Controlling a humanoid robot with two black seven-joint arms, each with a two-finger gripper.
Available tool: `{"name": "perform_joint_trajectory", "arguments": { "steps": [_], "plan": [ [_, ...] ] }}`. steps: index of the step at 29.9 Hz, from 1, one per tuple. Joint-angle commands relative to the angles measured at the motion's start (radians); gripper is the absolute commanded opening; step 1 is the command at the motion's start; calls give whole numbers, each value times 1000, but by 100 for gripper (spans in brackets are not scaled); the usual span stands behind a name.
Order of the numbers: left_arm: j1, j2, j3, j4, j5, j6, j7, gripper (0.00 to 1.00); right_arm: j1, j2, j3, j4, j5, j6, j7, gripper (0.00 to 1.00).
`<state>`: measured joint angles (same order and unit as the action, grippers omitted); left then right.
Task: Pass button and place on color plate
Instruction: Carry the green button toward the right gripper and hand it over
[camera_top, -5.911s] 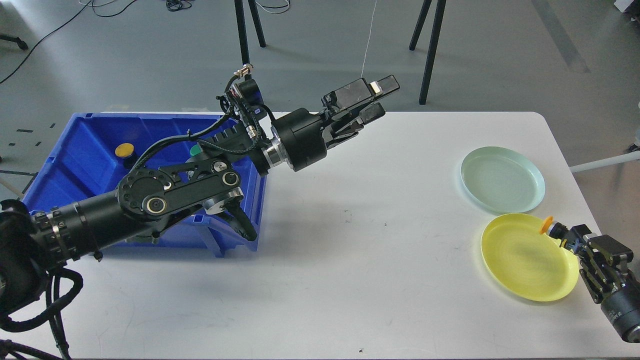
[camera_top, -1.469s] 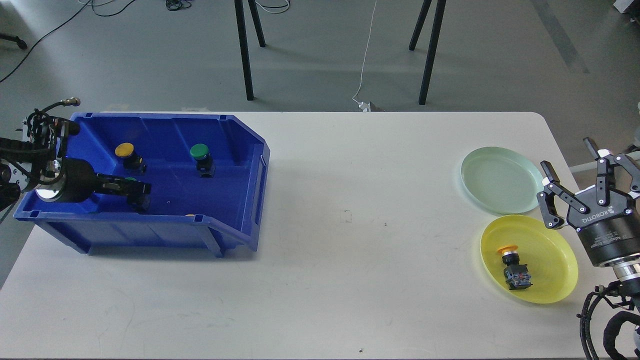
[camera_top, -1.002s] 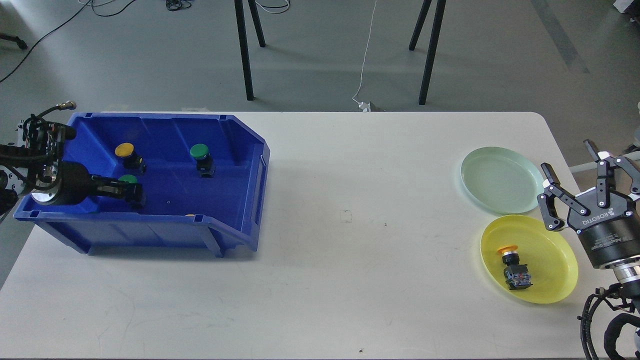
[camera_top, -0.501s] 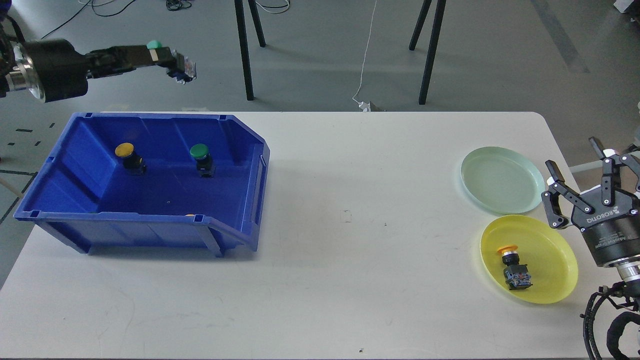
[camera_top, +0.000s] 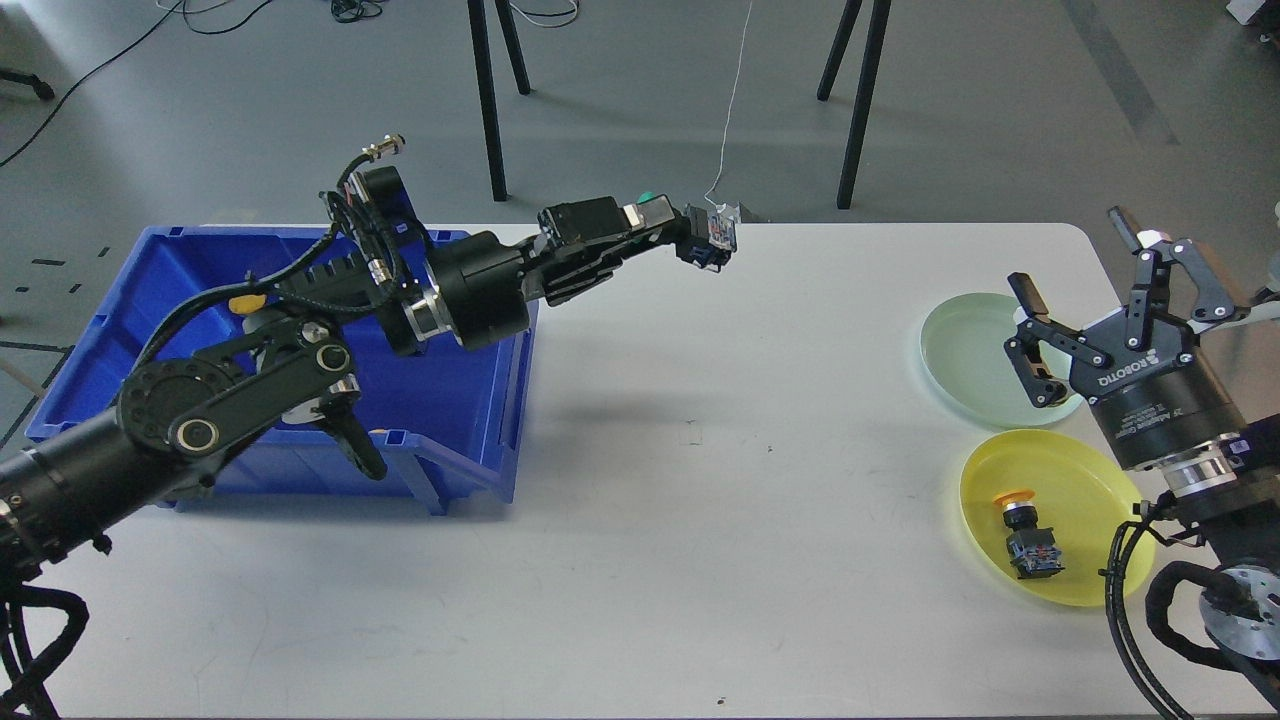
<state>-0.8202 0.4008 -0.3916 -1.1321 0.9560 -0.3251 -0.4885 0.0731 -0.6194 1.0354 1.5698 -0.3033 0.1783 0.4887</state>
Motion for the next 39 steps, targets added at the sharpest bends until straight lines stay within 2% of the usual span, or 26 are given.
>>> {"name": "perform_joint_trajectory", "arguments": {
  "steps": [1,5,8,15,20,27,28,29,30,31,35,39],
  "plan": [
    [16,-20,-6,6,10,9,0,11,155,78,-184,-72,-65,-62,0,95],
    [16,-20,-6,6,10,9,0,11,276,213,-336,-186,-131,-140,0,95],
    [16,-20,-6,6,10,9,0,11,318,282,-368,-234,-134,-151,0,95],
    [16,-20,-6,8,10,9,0,11,381,397,-399,-258,-135,-163,0,94],
    [16,-19,-7,8,10,9,0,11,389,469,-417,-263,-132,-220,0,92],
    [16,-19,-7,14,10,9,0,12,381,524,-413,-258,-131,-226,0,68],
    [18,-19,-7,14,10,9,0,12,376,524,-413,-254,-131,-224,0,61],
    [18,-19,-7,15,10,9,0,12,373,521,-414,-249,-132,-223,0,43],
    [18,-19,-7,15,10,11,0,12,372,523,-413,-246,-132,-223,0,20],
    [18,-19,-7,15,10,11,0,12,372,523,-410,-244,-132,-224,0,13],
    [18,-19,-7,17,10,11,0,12,370,523,-388,-235,-131,-229,0,1],
    [18,-19,-7,17,10,11,0,12,366,524,-374,-229,-129,-238,0,1]
  ]
}}
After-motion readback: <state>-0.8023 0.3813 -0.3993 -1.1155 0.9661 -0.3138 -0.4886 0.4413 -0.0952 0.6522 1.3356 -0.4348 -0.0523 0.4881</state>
